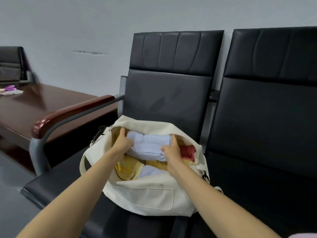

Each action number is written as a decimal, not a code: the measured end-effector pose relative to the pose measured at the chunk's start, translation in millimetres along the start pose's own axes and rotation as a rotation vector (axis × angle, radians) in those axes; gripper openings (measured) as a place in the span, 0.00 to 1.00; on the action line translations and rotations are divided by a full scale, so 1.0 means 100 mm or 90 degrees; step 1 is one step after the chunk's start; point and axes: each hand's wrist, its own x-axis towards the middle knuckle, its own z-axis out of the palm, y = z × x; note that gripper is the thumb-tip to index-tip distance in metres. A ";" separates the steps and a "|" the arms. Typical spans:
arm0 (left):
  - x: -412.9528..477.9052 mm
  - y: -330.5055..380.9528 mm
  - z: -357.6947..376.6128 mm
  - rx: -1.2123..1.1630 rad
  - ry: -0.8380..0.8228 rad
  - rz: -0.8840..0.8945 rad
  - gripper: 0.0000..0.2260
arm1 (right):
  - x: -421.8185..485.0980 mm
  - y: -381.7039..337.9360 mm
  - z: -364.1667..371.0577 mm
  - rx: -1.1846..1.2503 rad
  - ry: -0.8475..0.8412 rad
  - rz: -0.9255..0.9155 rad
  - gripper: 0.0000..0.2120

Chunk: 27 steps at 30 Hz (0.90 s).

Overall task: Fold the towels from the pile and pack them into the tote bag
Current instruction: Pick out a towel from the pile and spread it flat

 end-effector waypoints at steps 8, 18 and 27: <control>0.05 -0.14 0.15 0.025 0.135 0.107 0.23 | 0.21 0.21 0.13 -0.011 -0.018 0.019 0.29; -0.09 -0.03 0.59 0.352 0.161 -0.108 0.31 | 0.61 0.41 0.52 0.001 0.087 0.083 0.24; -0.09 -0.18 0.05 0.952 0.048 0.554 0.30 | 0.67 0.48 0.40 -0.115 0.119 0.039 0.23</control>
